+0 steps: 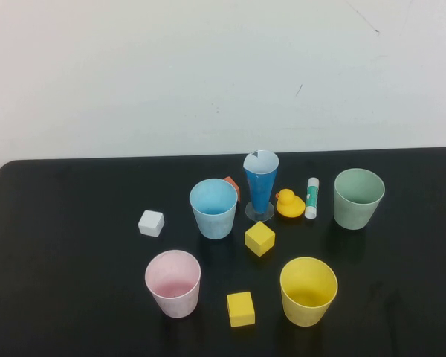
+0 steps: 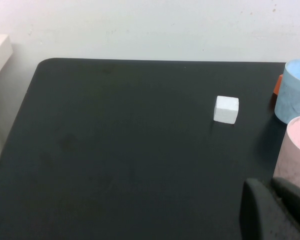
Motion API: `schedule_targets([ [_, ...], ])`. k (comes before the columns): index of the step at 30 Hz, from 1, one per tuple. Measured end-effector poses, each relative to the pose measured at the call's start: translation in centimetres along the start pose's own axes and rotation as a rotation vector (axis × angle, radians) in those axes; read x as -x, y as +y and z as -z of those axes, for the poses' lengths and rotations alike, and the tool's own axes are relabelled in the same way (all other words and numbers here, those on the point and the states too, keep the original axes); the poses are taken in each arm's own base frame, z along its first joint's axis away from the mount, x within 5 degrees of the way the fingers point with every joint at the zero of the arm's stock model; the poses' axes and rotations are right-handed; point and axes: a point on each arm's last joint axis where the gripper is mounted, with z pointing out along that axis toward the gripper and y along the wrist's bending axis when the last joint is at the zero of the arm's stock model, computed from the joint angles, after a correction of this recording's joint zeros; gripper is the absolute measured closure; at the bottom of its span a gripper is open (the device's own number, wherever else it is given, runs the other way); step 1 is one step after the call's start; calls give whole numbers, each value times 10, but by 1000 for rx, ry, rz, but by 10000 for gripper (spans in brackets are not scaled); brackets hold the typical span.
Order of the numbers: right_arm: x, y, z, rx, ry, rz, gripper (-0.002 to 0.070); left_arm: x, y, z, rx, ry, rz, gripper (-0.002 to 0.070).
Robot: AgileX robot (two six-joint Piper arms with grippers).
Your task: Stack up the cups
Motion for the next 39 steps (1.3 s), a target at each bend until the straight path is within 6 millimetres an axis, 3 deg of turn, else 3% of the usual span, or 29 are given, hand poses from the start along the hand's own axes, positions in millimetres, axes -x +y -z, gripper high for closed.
schedule_targets([
  [22,0,0,0,0,-3,0,678,0,0,0,0,0,3,677],
  [27,7,-1,0,-10,-86,0,678,4,-1,0,-10,-53,20,677],
  [32,30,-4,5,-45,-346,13,678,29,-2,4,-37,-329,44,677],
  [39,64,-8,27,-111,-791,26,678,64,-3,26,-72,-785,67,677],
])
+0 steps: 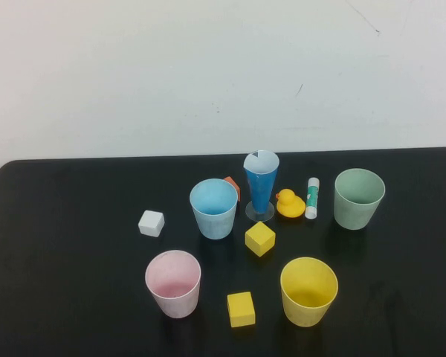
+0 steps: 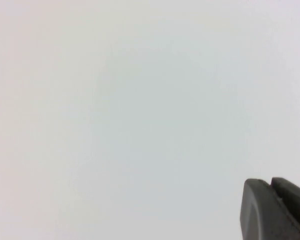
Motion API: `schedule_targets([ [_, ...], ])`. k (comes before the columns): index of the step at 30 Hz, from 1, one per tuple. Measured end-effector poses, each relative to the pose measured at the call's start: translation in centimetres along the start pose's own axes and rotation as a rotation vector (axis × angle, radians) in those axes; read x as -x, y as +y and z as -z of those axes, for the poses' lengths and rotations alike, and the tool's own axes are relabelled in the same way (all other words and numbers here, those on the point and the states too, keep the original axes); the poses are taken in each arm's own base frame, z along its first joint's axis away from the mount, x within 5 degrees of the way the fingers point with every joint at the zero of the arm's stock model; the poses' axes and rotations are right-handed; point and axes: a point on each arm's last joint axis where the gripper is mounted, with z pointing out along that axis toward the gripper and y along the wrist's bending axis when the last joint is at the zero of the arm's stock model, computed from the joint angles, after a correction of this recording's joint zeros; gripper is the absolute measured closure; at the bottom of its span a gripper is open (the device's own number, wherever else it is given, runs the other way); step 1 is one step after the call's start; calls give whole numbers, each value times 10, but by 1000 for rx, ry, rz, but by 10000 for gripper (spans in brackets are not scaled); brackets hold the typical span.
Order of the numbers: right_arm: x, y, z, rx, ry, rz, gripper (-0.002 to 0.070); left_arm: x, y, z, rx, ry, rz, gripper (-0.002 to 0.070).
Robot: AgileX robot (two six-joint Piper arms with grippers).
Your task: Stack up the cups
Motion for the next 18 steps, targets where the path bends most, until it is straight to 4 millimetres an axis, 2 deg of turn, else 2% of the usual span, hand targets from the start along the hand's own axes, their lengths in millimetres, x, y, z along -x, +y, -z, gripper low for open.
schedule_targets([
  [3,8,-3,0,-33,-84,47,678,8,-1,0,-9,-90,4,677],
  [6,7,-4,0,-43,-76,49,678,7,0,0,-6,-77,22,677],
  [9,9,-5,-4,-18,42,46,678,10,-4,-5,3,75,27,677],
  [13,32,-11,-9,29,236,45,678,38,-13,-15,5,250,26,677],
  [15,40,-13,-13,51,323,44,678,49,-17,-25,11,340,21,677],
  [18,42,-14,-21,85,453,43,678,50,-20,-43,32,536,-6,677],
])
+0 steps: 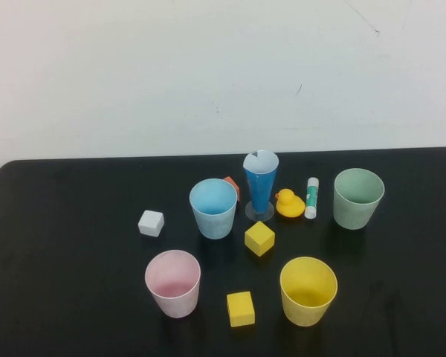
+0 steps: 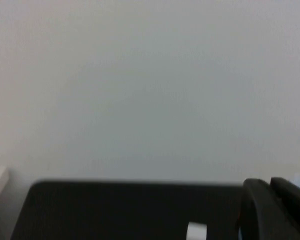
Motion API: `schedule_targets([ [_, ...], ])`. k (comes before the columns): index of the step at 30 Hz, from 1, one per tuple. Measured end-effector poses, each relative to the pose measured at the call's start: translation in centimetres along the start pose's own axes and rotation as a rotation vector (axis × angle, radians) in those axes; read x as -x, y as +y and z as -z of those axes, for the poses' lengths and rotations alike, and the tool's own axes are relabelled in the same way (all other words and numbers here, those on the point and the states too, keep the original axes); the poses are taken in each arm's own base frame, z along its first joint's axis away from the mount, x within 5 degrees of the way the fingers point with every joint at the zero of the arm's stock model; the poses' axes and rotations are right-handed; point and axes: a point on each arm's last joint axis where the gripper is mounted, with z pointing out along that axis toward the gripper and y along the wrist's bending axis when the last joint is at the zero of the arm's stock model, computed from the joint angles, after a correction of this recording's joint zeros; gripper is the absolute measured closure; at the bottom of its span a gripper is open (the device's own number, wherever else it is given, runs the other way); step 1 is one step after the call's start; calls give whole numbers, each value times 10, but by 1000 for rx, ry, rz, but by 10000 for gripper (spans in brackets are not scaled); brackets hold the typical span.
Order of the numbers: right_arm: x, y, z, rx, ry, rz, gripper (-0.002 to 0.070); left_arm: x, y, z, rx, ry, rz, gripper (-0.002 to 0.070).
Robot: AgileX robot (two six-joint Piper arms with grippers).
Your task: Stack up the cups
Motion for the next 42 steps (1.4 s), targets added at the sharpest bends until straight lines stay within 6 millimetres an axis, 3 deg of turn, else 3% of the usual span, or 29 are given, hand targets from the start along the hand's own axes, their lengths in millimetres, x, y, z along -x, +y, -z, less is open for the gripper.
schedule_targets([
  [4,-10,3,-13,56,183,26,678,3,-1,-30,24,284,-94,677],
  [10,-26,8,-29,149,374,188,678,0,-2,-85,12,519,-145,677],
  [14,-37,13,-36,197,447,185,678,-12,1,-121,-16,680,-215,665],
  [17,-38,15,-39,210,449,148,678,-21,-1,-148,-53,760,-190,557],
  [22,-37,15,-39,212,436,135,678,-39,-9,-189,-174,898,-142,239],
  [25,-36,15,-39,213,434,131,678,-57,-20,-215,-260,978,-190,163],
  [34,-36,16,-39,214,433,123,678,-108,-42,-270,-351,1081,-293,155],
  [39,-36,16,-39,214,433,123,678,-141,-37,-285,-342,1158,-310,165],
  [42,-36,16,-39,215,432,121,678,-158,-34,-290,-335,1198,-308,214],
])
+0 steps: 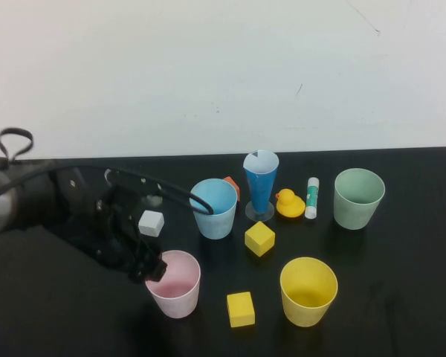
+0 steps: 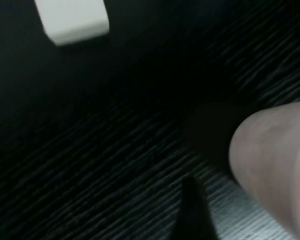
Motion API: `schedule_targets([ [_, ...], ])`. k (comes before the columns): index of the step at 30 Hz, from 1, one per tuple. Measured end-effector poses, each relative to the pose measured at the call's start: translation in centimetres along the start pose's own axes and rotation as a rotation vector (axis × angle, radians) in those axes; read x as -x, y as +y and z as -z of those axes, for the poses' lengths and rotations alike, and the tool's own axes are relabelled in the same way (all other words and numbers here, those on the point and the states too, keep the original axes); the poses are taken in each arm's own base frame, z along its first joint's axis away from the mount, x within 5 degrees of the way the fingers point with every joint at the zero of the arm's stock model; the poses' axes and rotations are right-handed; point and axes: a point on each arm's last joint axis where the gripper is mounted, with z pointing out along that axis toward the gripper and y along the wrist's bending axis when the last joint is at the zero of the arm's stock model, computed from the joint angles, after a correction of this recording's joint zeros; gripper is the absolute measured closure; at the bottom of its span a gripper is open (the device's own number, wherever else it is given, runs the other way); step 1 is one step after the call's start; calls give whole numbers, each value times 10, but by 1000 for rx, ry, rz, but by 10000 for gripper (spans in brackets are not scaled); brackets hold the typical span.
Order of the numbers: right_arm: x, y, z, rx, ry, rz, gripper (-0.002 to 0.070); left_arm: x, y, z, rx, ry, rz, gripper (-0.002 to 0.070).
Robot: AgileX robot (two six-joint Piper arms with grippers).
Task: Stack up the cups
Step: Pick up the pink cup, then place the pink cup on the blue cup
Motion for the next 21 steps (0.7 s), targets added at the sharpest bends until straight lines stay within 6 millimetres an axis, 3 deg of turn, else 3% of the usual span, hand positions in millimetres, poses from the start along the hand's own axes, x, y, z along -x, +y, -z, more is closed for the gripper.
schedule_targets([
  [4,0,0,0,0,0,0,678,-5,3,-17,-7,44,6,340],
  [8,0,0,0,0,0,0,678,-6,3,-20,-14,50,19,561],
  [10,0,0,0,0,0,0,678,-5,3,-20,-20,44,32,622],
  [16,-3,1,-3,-16,-23,-3,678,18,0,-5,-65,32,47,664],
  [21,-8,2,-7,-29,-42,-6,678,72,-1,38,-78,-96,90,666],
])
